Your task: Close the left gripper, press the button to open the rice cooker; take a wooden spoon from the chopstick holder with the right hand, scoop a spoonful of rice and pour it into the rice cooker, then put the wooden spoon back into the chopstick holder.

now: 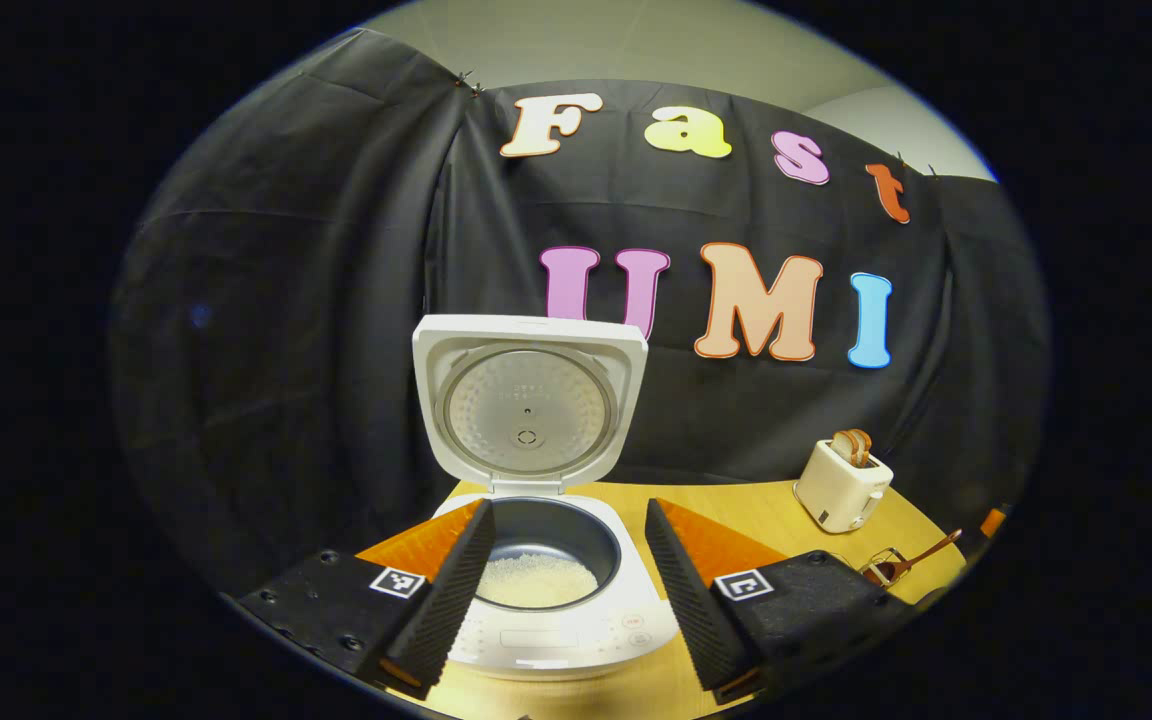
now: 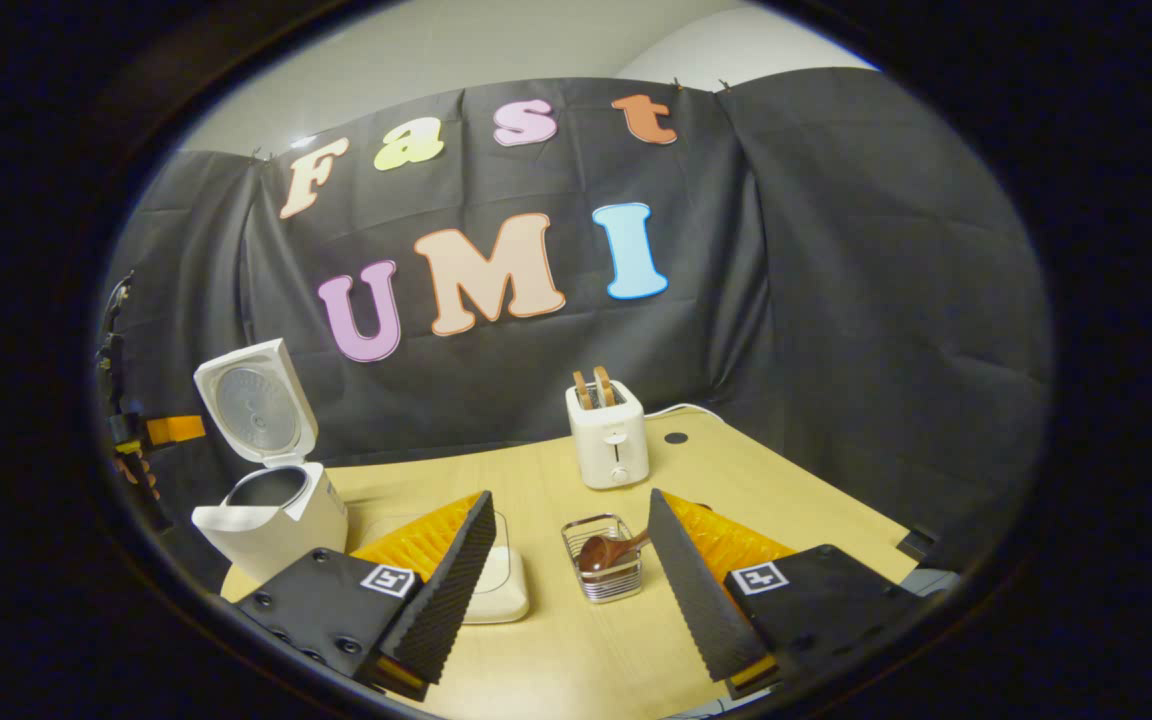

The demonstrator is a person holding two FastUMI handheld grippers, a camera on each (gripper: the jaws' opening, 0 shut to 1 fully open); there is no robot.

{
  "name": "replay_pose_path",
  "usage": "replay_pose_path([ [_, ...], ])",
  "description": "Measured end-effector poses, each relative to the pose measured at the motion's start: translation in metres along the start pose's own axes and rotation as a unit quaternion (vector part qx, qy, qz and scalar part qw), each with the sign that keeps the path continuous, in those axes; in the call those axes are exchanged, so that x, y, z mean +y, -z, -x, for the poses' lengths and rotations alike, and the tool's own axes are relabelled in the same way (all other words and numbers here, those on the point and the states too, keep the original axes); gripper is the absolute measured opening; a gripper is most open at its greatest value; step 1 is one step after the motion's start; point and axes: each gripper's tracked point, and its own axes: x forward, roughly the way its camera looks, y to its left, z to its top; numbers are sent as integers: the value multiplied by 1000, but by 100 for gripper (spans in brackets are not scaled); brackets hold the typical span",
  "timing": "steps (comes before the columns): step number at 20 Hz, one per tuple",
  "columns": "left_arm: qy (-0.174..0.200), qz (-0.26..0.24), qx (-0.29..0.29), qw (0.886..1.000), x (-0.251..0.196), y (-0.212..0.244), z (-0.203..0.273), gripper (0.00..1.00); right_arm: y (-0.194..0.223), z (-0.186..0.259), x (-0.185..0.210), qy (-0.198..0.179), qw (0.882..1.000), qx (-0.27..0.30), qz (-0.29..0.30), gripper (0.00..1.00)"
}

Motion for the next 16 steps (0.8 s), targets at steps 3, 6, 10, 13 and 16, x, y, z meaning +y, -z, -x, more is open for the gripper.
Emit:
replay_pose_path([
  [3,-20,6,-6,1000,-1,0,14,97,11,-16,-23,-1,1000,16,0,98],
  [6,-41,-1,-13,999,-3,4,25,95,25,-32,-45,-1,999,35,-5,98],
  [10,-62,-9,-12,998,-11,10,39,95,55,-55,-66,-4,998,61,-11,98],
  [13,-72,-4,-7,997,-17,18,50,95,81,-73,-72,-12,996,83,-12,98],
  [16,-85,-17,8,996,-18,30,60,95,99,-92,-67,-33,994,100,-17,97],
])
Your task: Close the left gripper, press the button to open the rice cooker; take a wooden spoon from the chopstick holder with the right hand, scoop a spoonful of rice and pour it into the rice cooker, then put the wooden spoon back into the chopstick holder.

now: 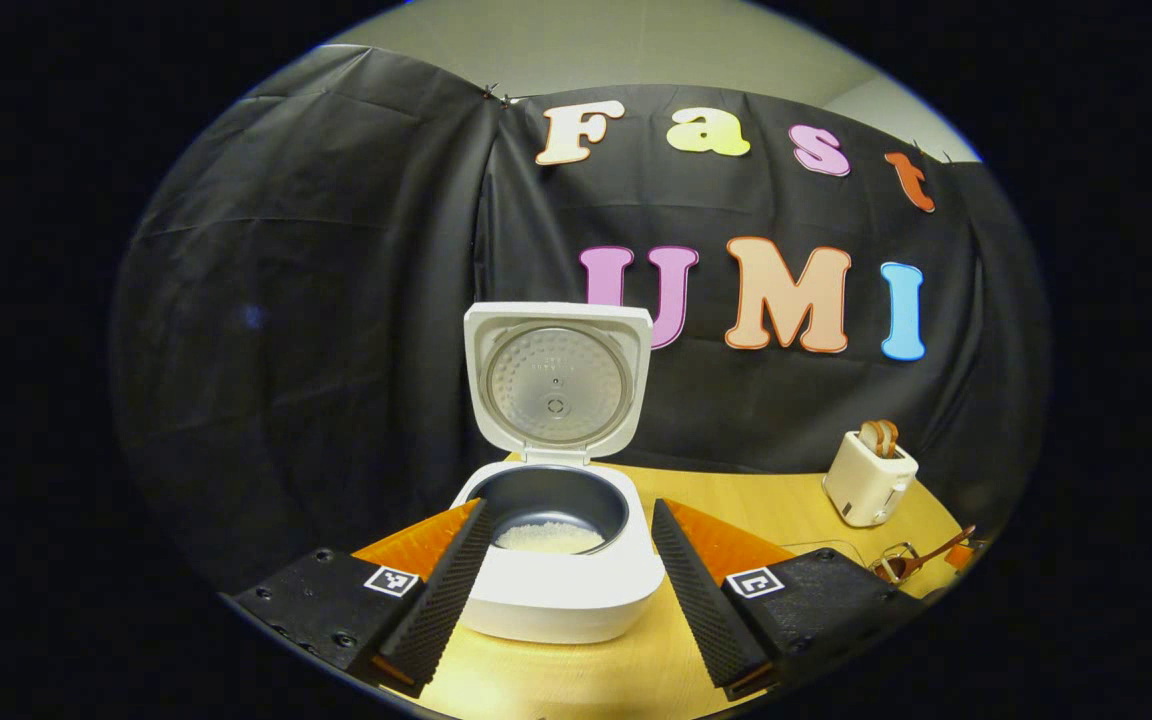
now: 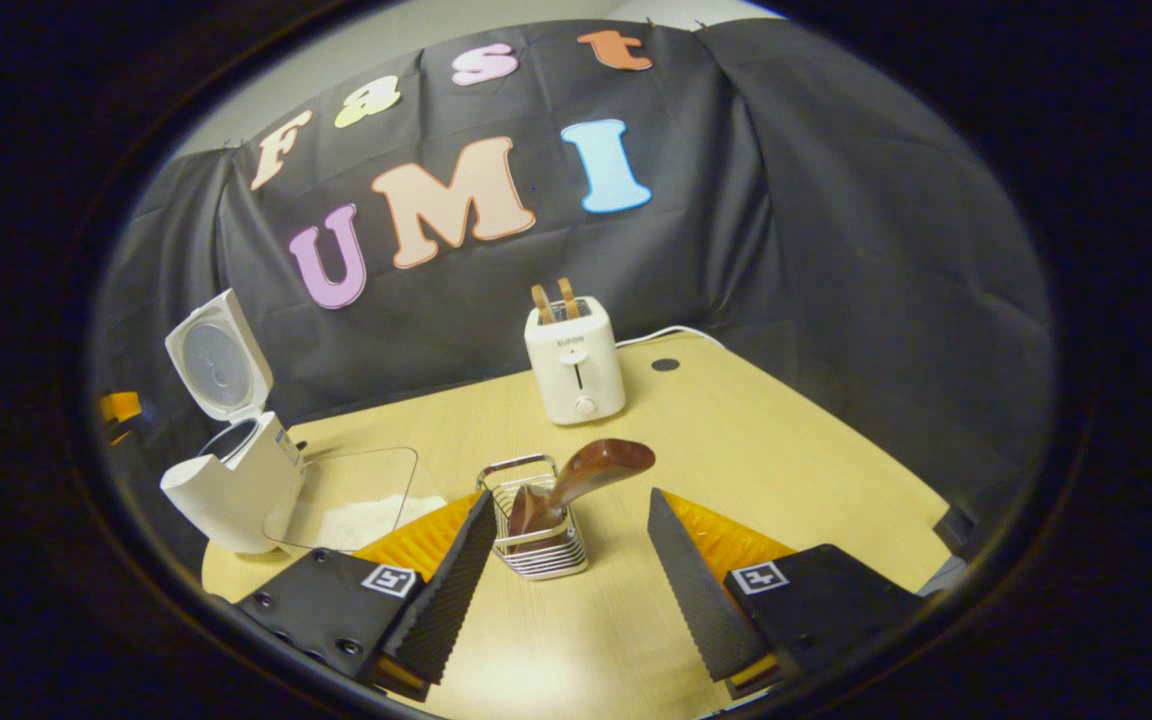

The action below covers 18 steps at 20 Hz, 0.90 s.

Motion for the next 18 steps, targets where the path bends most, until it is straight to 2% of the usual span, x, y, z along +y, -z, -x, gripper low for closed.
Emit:
replay_pose_path([
  [2,-14,-12,3,1000,5,2,5,95,2,-16,0,-8,1000,4,-2,97],
  [3,-18,-12,5,1000,4,3,9,93,5,-23,1,-11,1000,6,-3,97],
  [11,-54,2,17,998,9,14,33,95,10,-70,14,-39,998,13,-37,92],
  [17,-70,-13,27,997,12,18,46,95,5,-90,7,-24,998,3,-56,34],
  [18,-73,-15,28,997,13,18,47,95,4,-95,9,-27,998,3,-62,34],
])
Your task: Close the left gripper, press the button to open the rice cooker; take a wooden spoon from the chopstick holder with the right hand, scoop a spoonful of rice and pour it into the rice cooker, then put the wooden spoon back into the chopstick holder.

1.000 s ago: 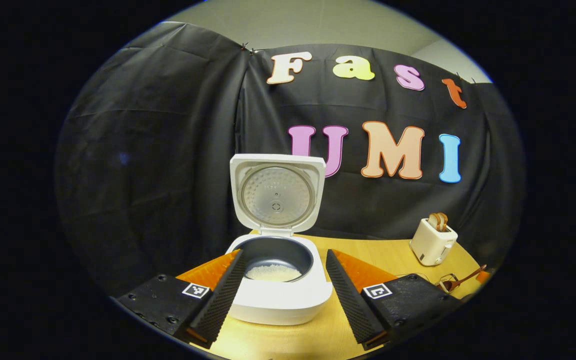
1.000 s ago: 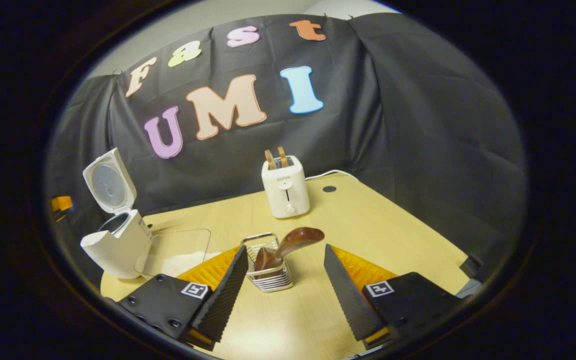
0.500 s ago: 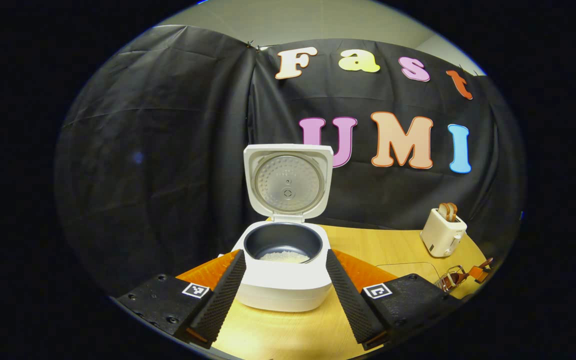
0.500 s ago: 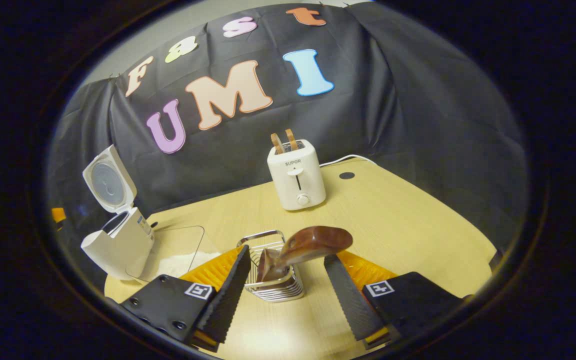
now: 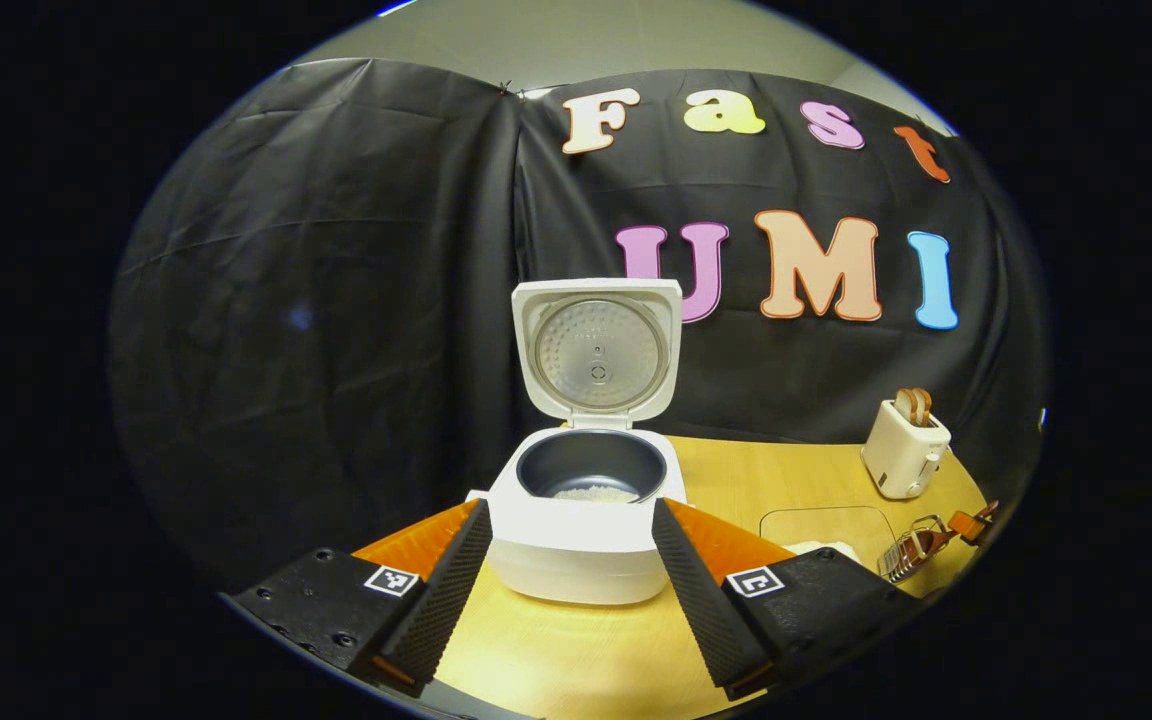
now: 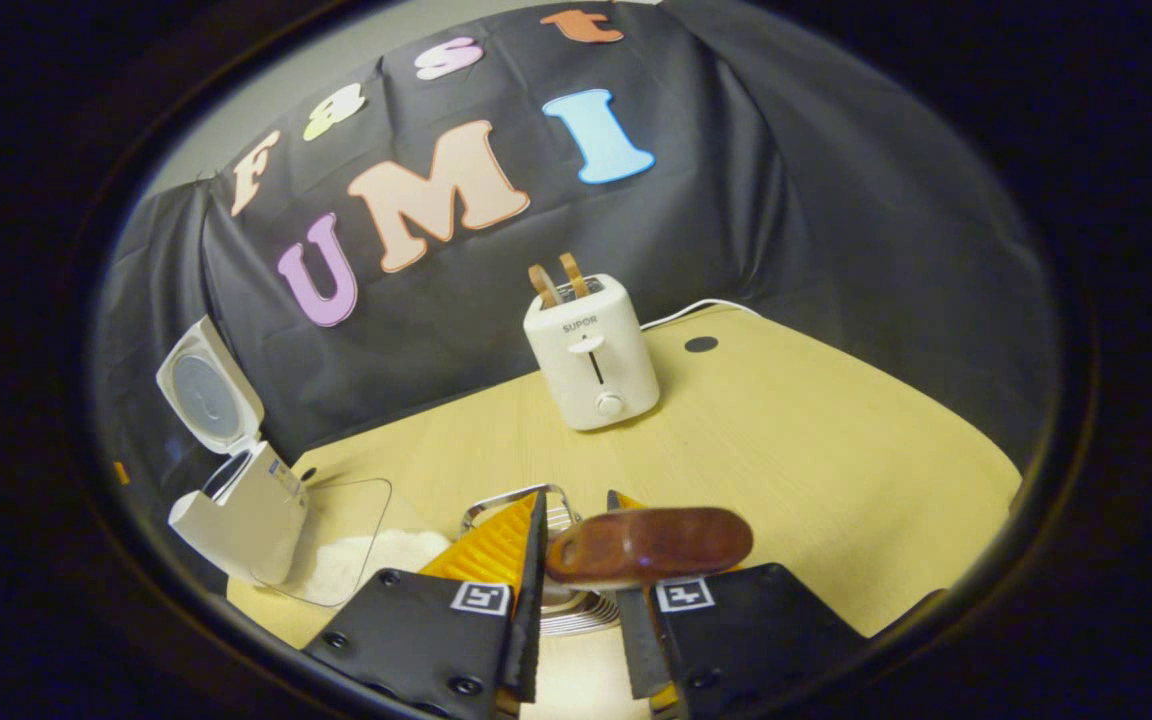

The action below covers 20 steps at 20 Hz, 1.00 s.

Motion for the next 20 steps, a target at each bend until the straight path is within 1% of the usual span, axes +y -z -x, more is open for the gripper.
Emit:
replay_pose_path([
  [2,-2,-3,1,1000,1,-1,2,95,-4,1,4,1,1000,-2,4,32],
  [3,-2,-3,2,1000,1,-1,3,95,-6,-1,10,-8,1000,-9,14,29],
  [5,-3,-6,4,1000,3,1,3,96,-9,-2,14,-7,999,-19,32,25],
  [6,-3,-7,3,1000,4,0,3,95,-10,-4,14,-6,999,-17,33,25],
  [8,-2,-7,3,1000,6,0,3,94,-10,-9,21,-18,999,-11,27,26],
  [9,0,-5,4,1000,7,0,3,95,-11,-11,20,-15,1000,-9,20,26],
  [10,1,-4,5,1000,8,2,3,94,-13,-12,19,-14,1000,-5,17,22],
  [12,4,-4,7,1000,10,3,2,94,-17,-8,20,-11,1000,-4,16,22],
  [13,6,-3,8,1000,10,4,1,95,-17,-14,21,-10,1000,-4,18,19],
  [16,13,-2,10,1000,12,6,-3,95,-26,-6,26,-7,999,-10,33,19],
  [20,30,5,9,1000,12,5,-9,94,-49,7,38,-2,998,-27,52,19],
])
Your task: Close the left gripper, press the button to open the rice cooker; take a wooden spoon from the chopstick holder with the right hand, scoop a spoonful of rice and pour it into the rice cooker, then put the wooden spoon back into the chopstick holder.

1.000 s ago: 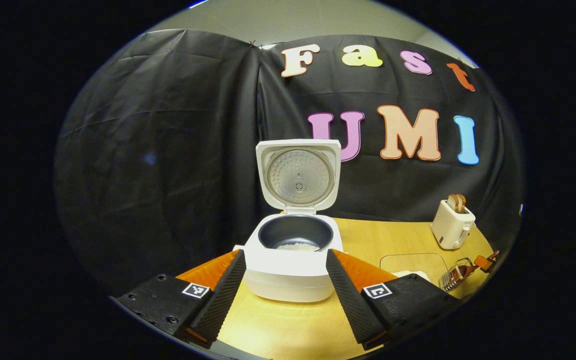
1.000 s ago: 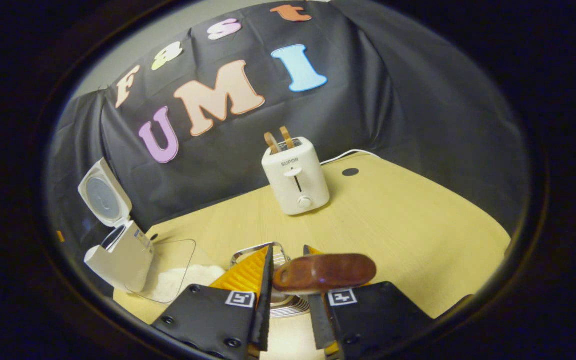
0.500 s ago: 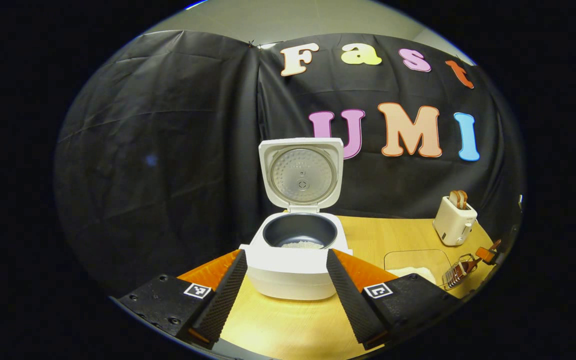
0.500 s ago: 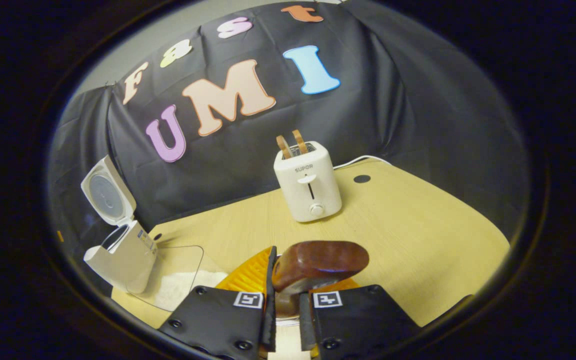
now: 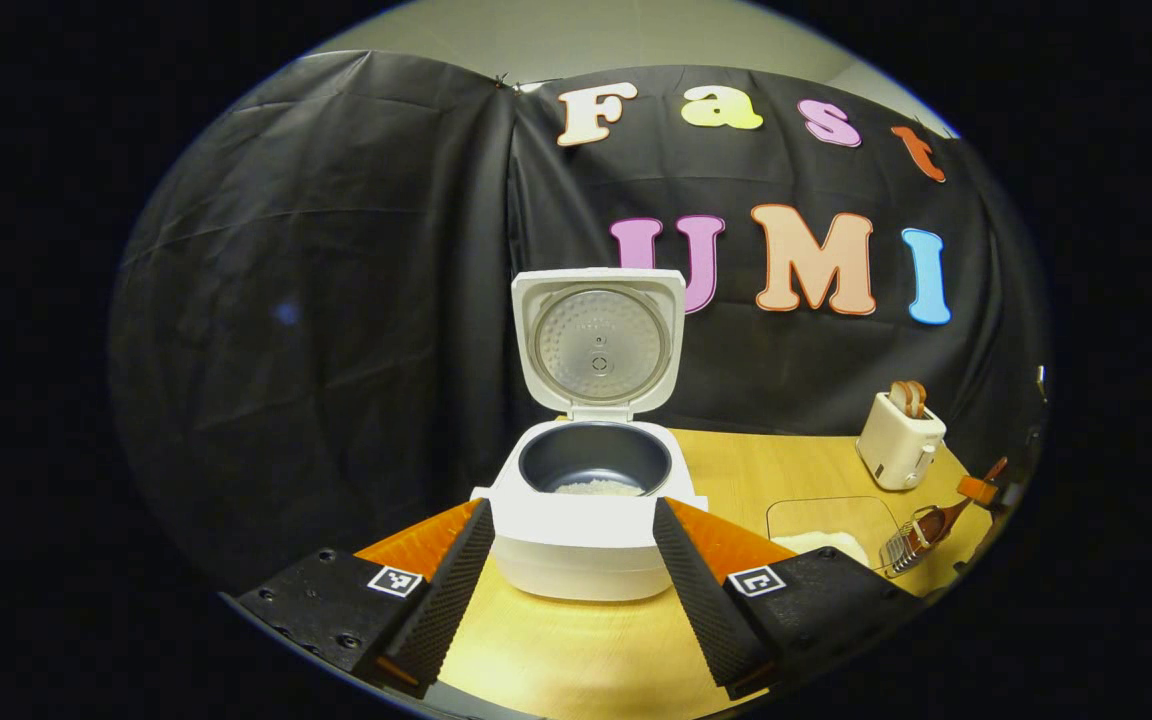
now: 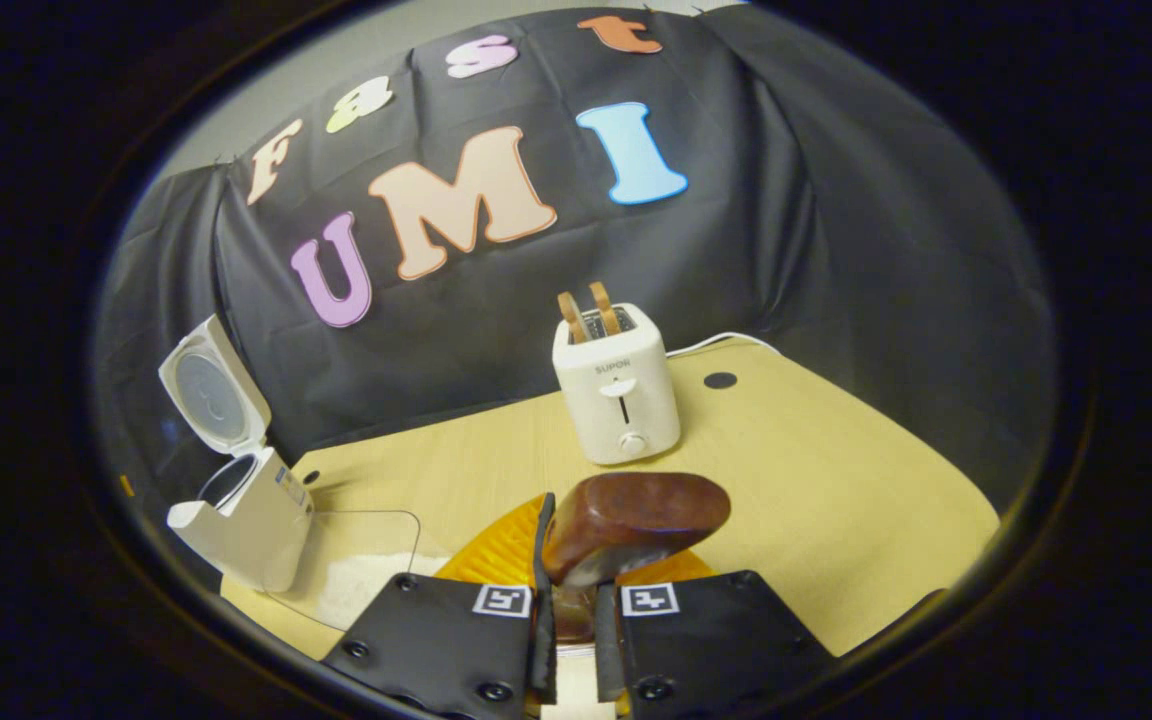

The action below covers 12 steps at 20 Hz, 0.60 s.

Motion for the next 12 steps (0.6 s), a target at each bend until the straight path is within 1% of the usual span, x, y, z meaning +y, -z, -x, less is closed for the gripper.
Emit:
replay_pose_path([
  [3,21,11,2,1000,-2,0,-8,94,-24,12,4,12,1000,-20,4,18],
  [7,50,12,5,999,-7,0,-20,94,-47,29,17,18,999,-33,2,19],
  [10,76,20,8,997,-12,1,-30,94,-57,40,43,6,999,-38,10,19],
  [12,89,22,11,996,-12,3,-33,94,-61,45,69,-9,999,-42,22,18],
])
